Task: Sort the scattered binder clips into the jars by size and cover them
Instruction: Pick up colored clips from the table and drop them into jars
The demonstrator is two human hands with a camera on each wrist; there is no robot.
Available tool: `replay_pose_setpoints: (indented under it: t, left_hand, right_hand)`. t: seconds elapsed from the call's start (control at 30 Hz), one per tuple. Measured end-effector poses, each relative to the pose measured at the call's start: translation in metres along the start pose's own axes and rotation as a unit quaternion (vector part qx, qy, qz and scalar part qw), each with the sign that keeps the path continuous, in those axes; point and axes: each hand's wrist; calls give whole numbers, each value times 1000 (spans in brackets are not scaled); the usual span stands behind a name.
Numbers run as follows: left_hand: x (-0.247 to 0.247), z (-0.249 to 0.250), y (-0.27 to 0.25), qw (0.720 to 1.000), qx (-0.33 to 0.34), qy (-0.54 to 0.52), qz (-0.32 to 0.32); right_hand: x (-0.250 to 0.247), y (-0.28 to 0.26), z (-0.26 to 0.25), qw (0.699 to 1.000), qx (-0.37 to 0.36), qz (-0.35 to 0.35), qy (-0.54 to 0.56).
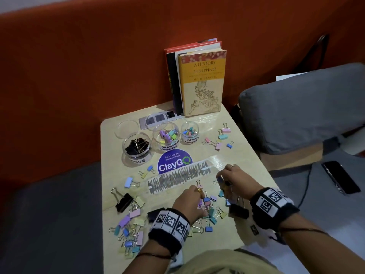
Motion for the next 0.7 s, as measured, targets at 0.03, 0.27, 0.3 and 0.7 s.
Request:
replay_pose_setpoints:
  t: [0.03, 0.27, 0.3, 0.7]
  left_hand:
    - [0, 0, -1, 1000, -6, -3, 4]
    - [-1, -1, -4, 998, -29, -47, 29]
    - [-1, -3, -4, 998, -30, -52, 31]
    - [-8, -26, 4, 971, -65, -208, 98]
  right_hand:
    - [-1, 0, -1, 1000, 1, -2, -7]
    - [-14, 4, -15, 998, -33, -20, -40]
    - [-15, 4, -17, 999, -38, -28, -26]
    - [-15, 14, -25, 996, -11, -89, -2]
Point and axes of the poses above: each hand's wrist, its own y-axis towards the middle knuckle, its own x-axis out of the palm, z = x × y, and after that the axes turned 3 degrees about y, right-handed
